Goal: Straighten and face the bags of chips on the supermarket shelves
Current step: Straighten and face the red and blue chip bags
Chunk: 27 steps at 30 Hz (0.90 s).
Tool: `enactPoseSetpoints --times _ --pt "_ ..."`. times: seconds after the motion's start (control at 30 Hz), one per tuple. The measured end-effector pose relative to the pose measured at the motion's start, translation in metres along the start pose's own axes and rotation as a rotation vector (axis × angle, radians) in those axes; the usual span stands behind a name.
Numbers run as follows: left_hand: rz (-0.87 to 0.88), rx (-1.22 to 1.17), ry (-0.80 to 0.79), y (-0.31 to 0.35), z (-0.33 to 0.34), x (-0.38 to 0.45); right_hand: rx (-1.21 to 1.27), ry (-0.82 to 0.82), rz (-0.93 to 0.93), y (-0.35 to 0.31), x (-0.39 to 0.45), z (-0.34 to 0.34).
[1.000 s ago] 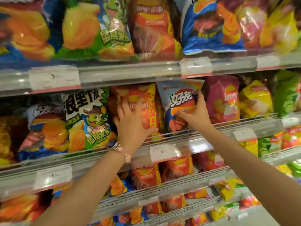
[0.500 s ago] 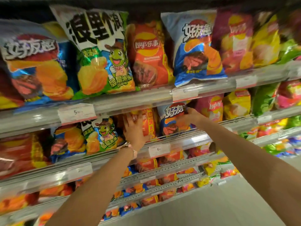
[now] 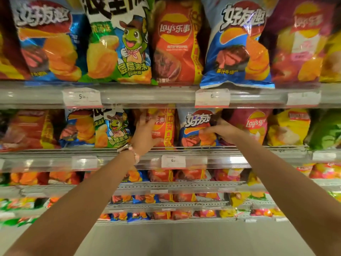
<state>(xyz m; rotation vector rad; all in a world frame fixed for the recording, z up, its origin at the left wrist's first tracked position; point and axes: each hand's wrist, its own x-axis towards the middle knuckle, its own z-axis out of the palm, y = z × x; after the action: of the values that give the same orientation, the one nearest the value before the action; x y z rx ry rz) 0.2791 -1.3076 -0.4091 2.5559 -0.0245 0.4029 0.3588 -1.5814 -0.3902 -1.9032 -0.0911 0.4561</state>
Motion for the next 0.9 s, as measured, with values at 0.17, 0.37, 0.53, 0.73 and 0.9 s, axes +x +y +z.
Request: enactPoseSetpoints --times 0.17,0.37,0.53,0.73,0.9 --pt "-0.013 0.024 0.021 0.004 0.003 -0.002 0.093 0.088 -0.071 -0.001 0.004 0.009" --pt "0.003 0.039 0.032 0.000 0.005 -0.001 0.078 0.204 -0.294 -0.024 -0.005 0.012" --pt "-0.003 0.041 0.040 0.000 0.007 -0.001 0.151 0.122 -0.283 -0.035 -0.016 0.011" --pt "0.056 -0.189 0.095 -0.008 -0.015 -0.015 0.270 0.025 -0.229 -0.031 -0.033 0.029" --pt "-0.038 0.022 0.577 -0.035 -0.038 -0.036 0.289 -0.007 -0.227 -0.034 -0.047 0.057"
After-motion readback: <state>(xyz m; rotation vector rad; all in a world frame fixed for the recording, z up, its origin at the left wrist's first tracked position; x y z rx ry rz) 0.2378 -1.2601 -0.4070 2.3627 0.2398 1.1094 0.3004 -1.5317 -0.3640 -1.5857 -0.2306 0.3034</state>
